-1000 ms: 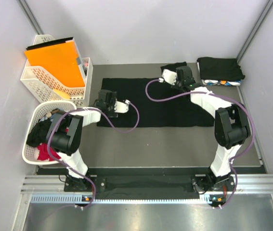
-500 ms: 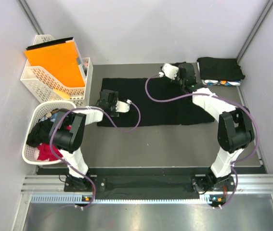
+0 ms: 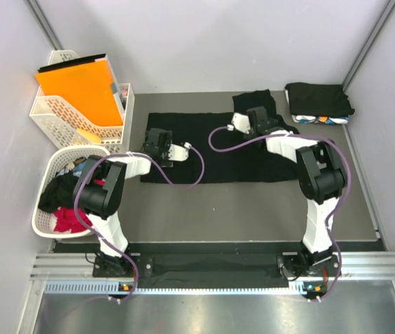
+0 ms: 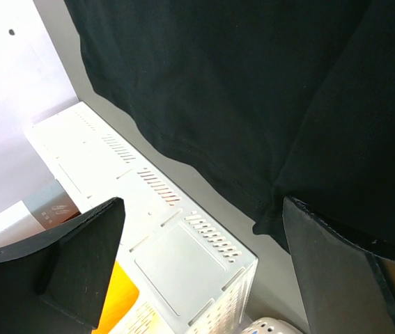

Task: Fold and stack the t-shirts
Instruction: Fold the flattened tshirt in 1/3 of the way

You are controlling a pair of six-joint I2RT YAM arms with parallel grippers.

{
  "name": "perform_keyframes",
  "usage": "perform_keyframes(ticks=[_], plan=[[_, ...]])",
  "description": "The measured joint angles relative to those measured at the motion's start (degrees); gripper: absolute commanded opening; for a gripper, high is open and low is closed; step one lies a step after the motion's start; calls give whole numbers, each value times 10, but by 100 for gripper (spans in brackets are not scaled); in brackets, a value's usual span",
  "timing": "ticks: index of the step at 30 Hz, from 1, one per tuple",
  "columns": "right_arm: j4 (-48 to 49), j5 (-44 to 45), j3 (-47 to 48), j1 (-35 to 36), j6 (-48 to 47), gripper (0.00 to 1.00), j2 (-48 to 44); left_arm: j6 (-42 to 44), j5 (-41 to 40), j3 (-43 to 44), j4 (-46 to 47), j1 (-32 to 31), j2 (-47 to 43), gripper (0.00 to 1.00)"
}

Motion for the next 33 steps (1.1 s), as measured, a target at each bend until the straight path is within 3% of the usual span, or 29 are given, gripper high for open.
perform_keyframes(ticks=[6, 11, 15, 22, 33], plan=[[-40, 19, 1, 0, 0, 62, 17, 0, -14, 0, 0, -2, 0, 99], [-66, 23, 4, -11, 8, 62, -27, 1, -28, 0, 1, -2, 0, 99], [-146, 10, 40, -36, 56, 62, -74, 2, -34, 0, 2, -2, 0, 99], [-353, -180, 94, -148, 120, 55, -120, 2, -36, 0, 1, -3, -1, 99], [-617, -426, 93, -275, 54, 54, -92, 1, -38, 0, 0, -11, -15, 99]])
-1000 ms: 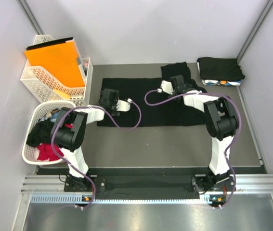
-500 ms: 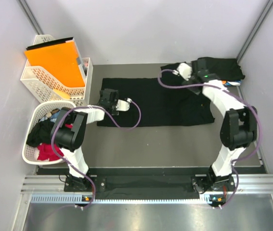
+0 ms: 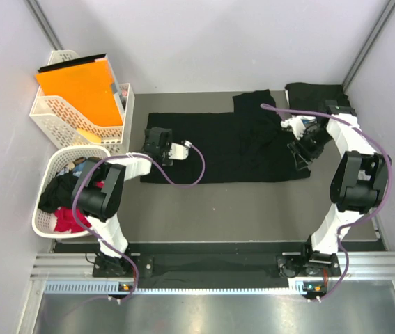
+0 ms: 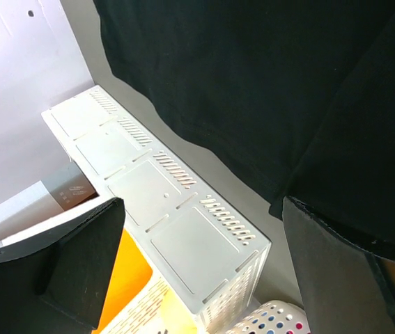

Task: Fold and stack the t-shirts
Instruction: Fold the flattened tshirt in 1/3 of the way

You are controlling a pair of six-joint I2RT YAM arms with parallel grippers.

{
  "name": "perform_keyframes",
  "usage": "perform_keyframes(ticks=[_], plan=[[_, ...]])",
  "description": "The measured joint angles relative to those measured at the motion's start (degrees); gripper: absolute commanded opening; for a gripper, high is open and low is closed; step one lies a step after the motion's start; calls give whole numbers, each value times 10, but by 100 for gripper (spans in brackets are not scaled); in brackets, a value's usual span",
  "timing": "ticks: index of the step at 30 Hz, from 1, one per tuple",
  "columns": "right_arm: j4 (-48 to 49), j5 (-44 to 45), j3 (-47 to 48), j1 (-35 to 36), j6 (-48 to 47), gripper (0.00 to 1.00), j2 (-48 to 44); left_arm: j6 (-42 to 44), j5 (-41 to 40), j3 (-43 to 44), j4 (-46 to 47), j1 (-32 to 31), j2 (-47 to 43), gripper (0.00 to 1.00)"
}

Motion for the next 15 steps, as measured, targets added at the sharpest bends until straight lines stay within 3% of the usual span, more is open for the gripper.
perform_keyframes(ticks=[5, 15], plan=[[-50, -51, 0, -17, -37, 52, 31, -1, -4, -1, 0, -2, 0, 99], [-54, -81, 6, -33, -49, 52, 78, -10, -9, -15, 2, -6, 0, 99]])
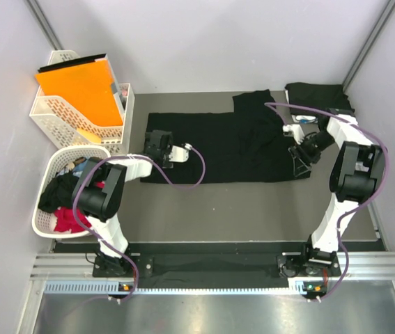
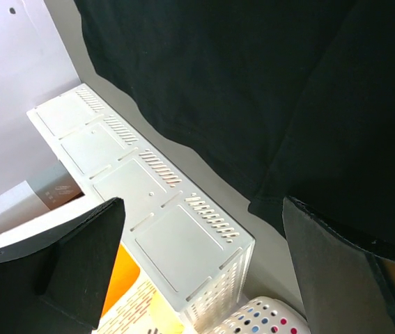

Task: Fold and stack the t-shirts
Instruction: Fold the flattened tshirt in 1/3 of the way

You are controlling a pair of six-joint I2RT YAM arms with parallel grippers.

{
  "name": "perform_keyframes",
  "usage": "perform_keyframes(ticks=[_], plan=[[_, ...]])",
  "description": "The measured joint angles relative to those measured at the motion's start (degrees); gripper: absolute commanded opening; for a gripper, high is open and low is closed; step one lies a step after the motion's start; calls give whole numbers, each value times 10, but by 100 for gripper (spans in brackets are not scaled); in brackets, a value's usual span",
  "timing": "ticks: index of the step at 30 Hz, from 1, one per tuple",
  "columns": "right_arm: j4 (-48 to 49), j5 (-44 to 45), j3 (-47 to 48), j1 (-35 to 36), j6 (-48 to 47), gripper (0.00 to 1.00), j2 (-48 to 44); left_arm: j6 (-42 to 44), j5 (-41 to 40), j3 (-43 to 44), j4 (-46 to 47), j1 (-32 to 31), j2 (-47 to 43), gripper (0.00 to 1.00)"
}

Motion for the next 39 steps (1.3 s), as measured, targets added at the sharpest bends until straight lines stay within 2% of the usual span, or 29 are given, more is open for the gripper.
perform_keyframes(ticks=[13, 19, 22, 23, 26, 29, 39], plan=[[5, -9, 40, -27, 0, 52, 2, -9, -19, 0, 12, -5, 18, 99], [5, -19, 40, -34, 0, 51, 48, -7, -28, 5, 12, -7, 24, 99], [5, -22, 40, -34, 0, 42, 67, -5, -30, 7, 12, -8, 26, 99], [6, -22, 40, -34, 0, 28, 69, -5, -30, 8, 12, -8, 26, 99], [7, -25, 40, -34, 2, 10, 70, -4, -29, 12, 11, -8, 27, 99], [7, -24, 40, -34, 6, 1, 70, -4, -27, 14, 10, -8, 28, 99], [11, 17, 26, -40, 3, 1, 69, 9, -23, 24, 3, -8, 32, 99]])
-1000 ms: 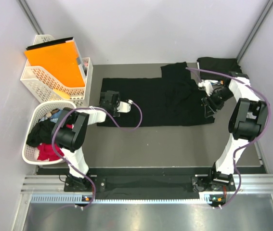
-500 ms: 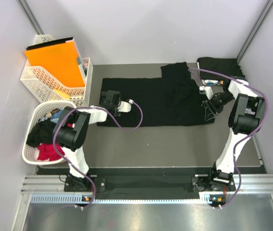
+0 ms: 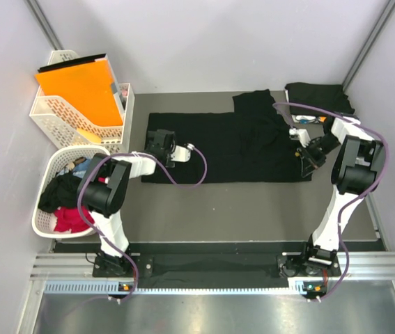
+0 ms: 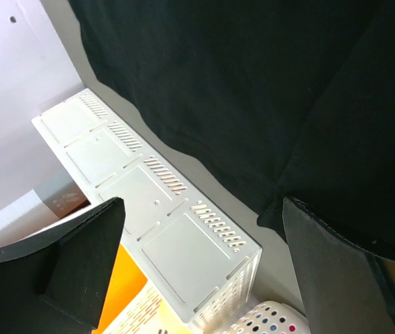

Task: Fold and stack the t-shirts
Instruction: Fold the flattened tshirt in 1/3 of the way

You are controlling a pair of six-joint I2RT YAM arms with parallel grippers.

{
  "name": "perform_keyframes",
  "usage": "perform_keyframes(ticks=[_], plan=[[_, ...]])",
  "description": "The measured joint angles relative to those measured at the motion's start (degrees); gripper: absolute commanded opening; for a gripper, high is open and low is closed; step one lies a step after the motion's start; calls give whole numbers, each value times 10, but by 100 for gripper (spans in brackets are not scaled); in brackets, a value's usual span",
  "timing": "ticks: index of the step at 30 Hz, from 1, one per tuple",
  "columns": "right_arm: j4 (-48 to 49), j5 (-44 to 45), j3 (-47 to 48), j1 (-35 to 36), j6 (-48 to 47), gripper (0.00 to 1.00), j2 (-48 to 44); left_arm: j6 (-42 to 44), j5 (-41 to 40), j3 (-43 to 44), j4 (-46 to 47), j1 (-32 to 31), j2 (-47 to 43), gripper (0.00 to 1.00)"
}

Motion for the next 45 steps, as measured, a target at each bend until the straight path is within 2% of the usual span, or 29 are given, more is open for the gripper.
perform_keyframes(ticks=[3, 4, 7, 12, 24, 30, 37, 45], plan=[[0, 9, -8, -3, -2, 7, 0, 6, -3, 1, 1, -2, 5, 99], [3, 10, -12, -4, -3, 18, -1, 8, -4, 2, 1, -2, 6, 99], [6, 16, -16, -4, -4, 31, -2, 15, -15, 5, 1, -6, 13, 99], [10, 25, -23, -6, -3, 37, -6, 17, -28, 7, 2, -10, 17, 99], [25, 37, 12, 6, 23, 41, -99, -6, -32, 17, -2, -15, 15, 99], [82, 56, 71, 61, 80, 41, -135, -13, -36, 18, -1, -24, 9, 99], [151, 78, 141, 175, 168, 40, -62, -41, -51, 20, 26, -33, -8, 99], [206, 107, 198, 258, 248, 39, 66, -170, -31, 75, -35, -33, -85, 99]])
